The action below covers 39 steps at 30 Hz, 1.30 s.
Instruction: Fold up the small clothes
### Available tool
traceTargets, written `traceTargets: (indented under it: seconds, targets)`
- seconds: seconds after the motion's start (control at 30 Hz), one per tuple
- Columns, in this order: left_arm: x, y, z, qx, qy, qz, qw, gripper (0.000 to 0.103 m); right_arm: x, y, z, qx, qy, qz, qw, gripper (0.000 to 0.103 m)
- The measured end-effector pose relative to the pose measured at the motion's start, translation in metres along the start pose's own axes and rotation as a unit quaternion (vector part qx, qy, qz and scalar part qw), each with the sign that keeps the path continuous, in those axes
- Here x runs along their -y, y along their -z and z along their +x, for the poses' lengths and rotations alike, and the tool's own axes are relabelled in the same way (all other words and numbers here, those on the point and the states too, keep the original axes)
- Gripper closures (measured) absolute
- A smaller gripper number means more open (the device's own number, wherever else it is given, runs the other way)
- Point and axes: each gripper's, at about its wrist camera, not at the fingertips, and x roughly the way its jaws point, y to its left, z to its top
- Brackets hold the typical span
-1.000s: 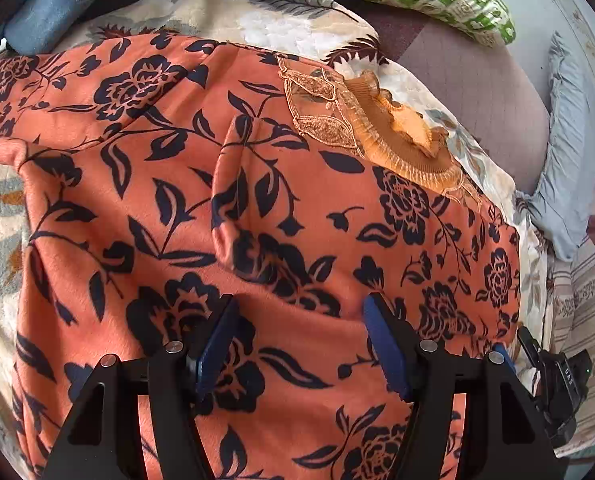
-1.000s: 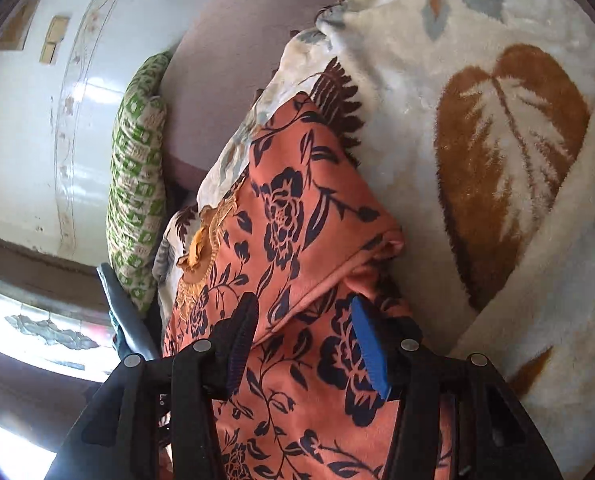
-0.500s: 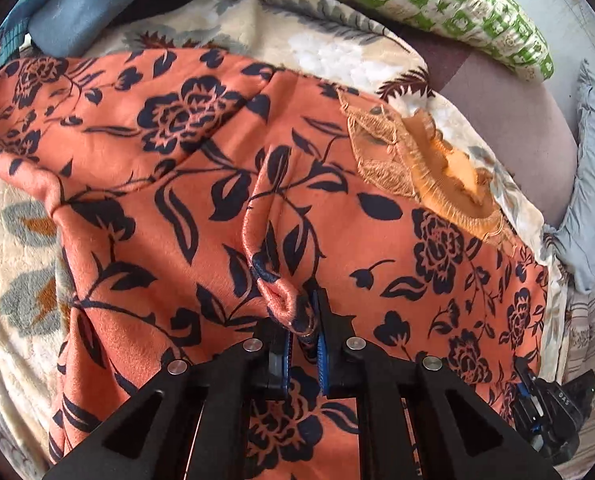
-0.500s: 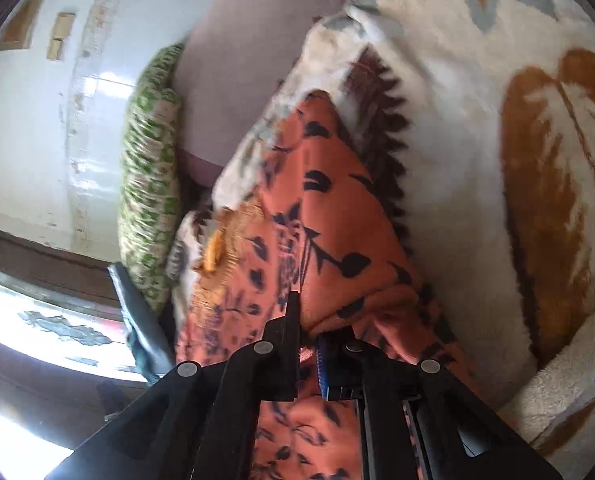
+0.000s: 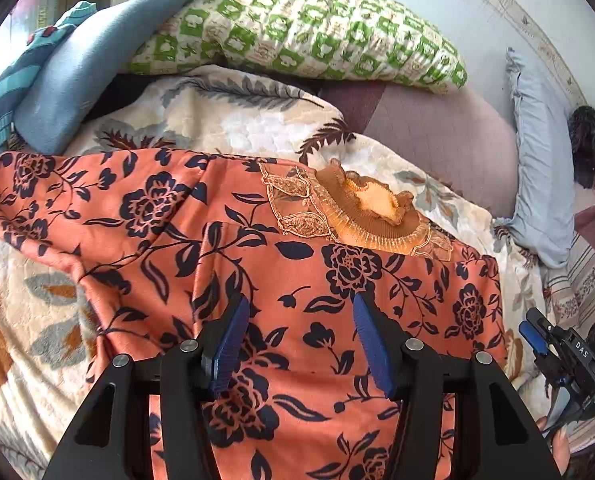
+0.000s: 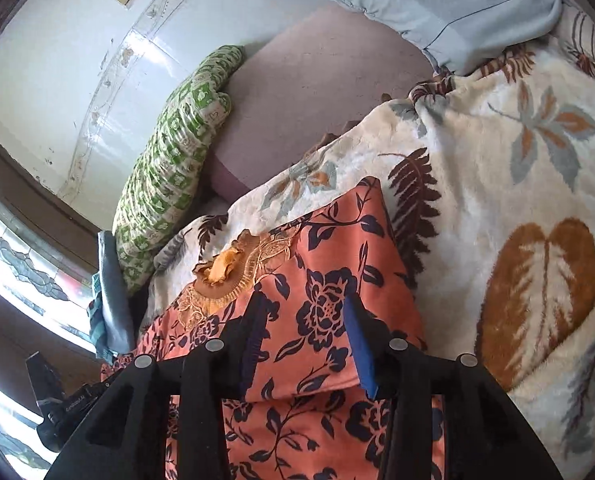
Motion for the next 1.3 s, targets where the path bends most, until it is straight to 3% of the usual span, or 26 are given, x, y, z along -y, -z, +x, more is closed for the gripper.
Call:
traceTargets:
  seconds: [0.17,0.23,0.33,0.4,0.47,0.53,0.73,0.9,1.03,1.2,1.3]
  targets:
    - [-0.002,-0.002,0.079,-0.068,-0.048,-0.009,0.9965,0.051,0.036,0.009,0.049,-0.051,0.064,0.022,0.996,0.066]
    - [-0.002,-0.004,0.093,-0.056,-0.051,0.004,0.9972,0.05,0.047,0.013,0.055,-0.046,0.069,0.026,0.996,0.081]
    - [0.01,-0.005,0.101,-0.061,-0.069,0.026,0.9954,0.044,0.036,0.013,0.058,-0.051,0.096,-0.015,0.994,0.079]
    - [0.017,-0.006,0.093,-0.077,-0.049,0.016,0.9957,0.045,0.019,0.012,0.054,-0.06,0.121,-0.045,0.99,0.077]
    - [0.016,-0.003,0.075,-0.08,-0.003,-0.007,0.9967,0.045,0.003,0.015,0.038,-0.044,0.094,-0.051,0.993,0.072]
    - [0.015,0.003,0.057,-0.071,-0.014,-0.017,0.9973,0.044,-0.011,0.023,0.024,-0.038,0.083,-0.057,0.994,0.054]
    - [-0.015,0.023,0.017,-0.075,-0.009,-0.052,0.9958,0.044,-0.043,0.068,0.002,-0.079,0.073,-0.082,0.991,0.05]
    - [-0.093,0.018,-0.053,-0.044,0.011,-0.123,0.9913,0.044,-0.083,0.097,0.001,-0.1,0.064,-0.096,0.988,0.049]
    - [-0.183,0.009,-0.101,-0.015,0.014,-0.198,0.98,0.044,-0.15,0.124,0.011,-0.115,0.044,-0.167,0.978,0.045]
    - [-0.305,0.006,-0.137,0.017,-0.014,-0.287,0.9577,0.044,-0.248,0.163,0.04,-0.134,0.014,-0.278,0.951,0.041]
    - [-0.374,0.006,-0.147,0.024,-0.003,-0.355,0.9345,0.044,-0.3,0.185,0.067,-0.144,-0.003,-0.324,0.935,0.038]
